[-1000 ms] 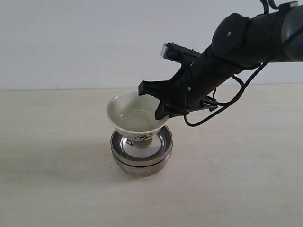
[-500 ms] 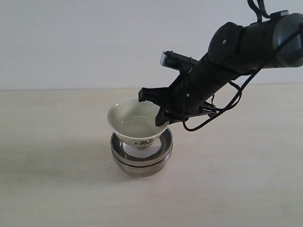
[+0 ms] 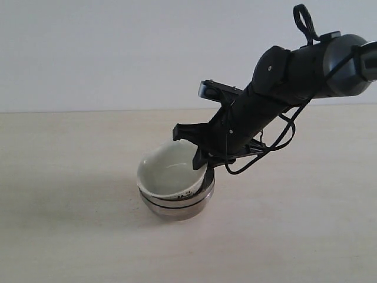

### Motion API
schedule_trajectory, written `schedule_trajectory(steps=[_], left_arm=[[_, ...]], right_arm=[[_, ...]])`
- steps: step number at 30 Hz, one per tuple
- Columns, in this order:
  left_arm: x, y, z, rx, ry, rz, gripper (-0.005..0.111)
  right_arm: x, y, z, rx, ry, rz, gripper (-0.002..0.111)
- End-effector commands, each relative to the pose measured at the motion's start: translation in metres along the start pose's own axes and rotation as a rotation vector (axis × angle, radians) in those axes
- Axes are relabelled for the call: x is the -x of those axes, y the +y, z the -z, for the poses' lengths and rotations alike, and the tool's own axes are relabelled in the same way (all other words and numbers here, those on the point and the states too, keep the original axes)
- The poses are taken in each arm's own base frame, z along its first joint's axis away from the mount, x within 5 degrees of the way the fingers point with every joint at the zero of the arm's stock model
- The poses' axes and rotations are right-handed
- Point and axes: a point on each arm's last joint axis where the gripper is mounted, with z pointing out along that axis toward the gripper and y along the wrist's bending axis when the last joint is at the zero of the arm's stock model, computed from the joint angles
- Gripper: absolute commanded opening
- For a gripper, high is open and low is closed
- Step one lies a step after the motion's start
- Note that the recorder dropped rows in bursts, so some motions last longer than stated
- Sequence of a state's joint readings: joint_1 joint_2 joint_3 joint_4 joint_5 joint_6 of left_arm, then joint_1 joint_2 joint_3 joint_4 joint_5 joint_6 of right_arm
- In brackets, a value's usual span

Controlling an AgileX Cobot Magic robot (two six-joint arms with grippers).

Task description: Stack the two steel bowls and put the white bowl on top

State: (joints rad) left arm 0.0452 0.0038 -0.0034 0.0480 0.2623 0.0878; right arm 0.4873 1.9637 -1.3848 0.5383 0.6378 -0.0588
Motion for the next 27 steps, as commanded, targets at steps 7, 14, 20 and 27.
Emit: schedule_trajectory(steps=[7, 14, 20, 27], left_arm=[[0.000, 0.000, 0.000, 0.001, -0.008, 0.017, 0.004], [0.000, 0.000, 0.000, 0.001, -0.008, 0.017, 0.004], [0.000, 0.000, 0.000, 0.001, -0.008, 0.017, 0.004], [0.000, 0.000, 0.000, 0.001, -0.008, 0.017, 0.004]], right_arm=[[0.002, 0.002, 0.003, 0.004, -0.017, 0.027, 0.043], [0.004, 0.003, 0.010, -0.005, -0.038, 0.064, 0.043], [0.006, 0.012, 0.031, 0.014, -0.072, 0.070, 0.043], [0.006, 0.018, 0.055, -0.003, -0.095, 0.102, 0.043]])
